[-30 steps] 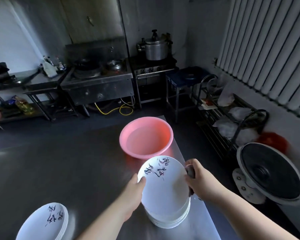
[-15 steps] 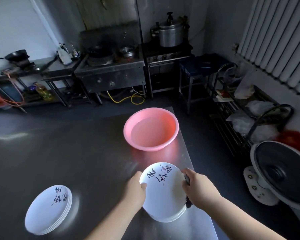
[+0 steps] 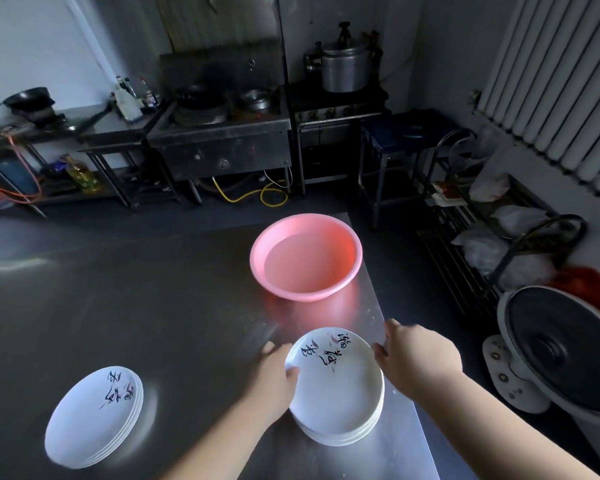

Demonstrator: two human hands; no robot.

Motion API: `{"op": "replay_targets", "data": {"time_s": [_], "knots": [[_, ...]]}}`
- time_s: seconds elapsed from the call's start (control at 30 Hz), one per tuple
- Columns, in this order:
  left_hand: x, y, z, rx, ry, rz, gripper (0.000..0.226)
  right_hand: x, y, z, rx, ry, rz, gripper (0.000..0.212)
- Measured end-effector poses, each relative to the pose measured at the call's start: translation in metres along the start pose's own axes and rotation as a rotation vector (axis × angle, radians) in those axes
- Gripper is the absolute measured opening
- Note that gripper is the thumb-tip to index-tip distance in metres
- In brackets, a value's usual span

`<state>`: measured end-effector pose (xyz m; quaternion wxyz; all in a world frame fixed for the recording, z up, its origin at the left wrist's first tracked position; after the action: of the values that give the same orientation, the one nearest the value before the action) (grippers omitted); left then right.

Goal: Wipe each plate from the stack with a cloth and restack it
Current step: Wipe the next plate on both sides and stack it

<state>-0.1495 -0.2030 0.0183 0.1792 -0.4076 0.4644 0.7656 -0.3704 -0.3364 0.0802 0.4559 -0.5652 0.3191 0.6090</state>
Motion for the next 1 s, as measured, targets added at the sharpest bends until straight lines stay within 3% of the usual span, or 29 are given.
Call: {"op": "replay_targets", "data": {"time_s": [0.1,0.17,0.53,0.63,0.87,1.0], "knots": [[-0.007,-0.019,-0.003,0.03,-0.006,0.015,0.04,-0.005,-0.024,0.0,-0.051,0.079,0.007,0.033],[-0.021,-0.034,-0.001,0.026,0.024,0.042,0.049,0.001,-0.047,0.0,-0.105,0.102,-0.034,0.036],[-0.143,-0.228,0.042,-0.19,0.068,-0.19,0.044,0.06,-0.243,0.005,-0.343,-0.049,-0.15,0.04],[-0.164,-0.289,0.054,-0.278,0.062,-0.251,0.033,0.088,-0.292,0.009,-0.355,-0.142,-0.148,0.034],[-0.191,-0.396,0.067,-0.425,0.184,-0.328,0.046,0.154,-0.395,0.018,-0.346,-0.356,-0.101,0.037],[-0.196,-0.429,0.065,-0.44,0.112,-0.292,0.036,0.182,-0.442,0.019,-0.329,-0.438,-0.054,0.039]]}}
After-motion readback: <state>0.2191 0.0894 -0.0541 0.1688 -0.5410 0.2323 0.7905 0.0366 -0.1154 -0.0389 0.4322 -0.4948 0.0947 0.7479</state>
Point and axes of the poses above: each hand's wrist, its own z-axis away from the middle knuckle, its own x-axis out of the palm, y = z × x, the point moved 2 cm from there along -z, towards the middle knuckle, and after that the axes turned 4 degrees about x, right-handed, at the moved point
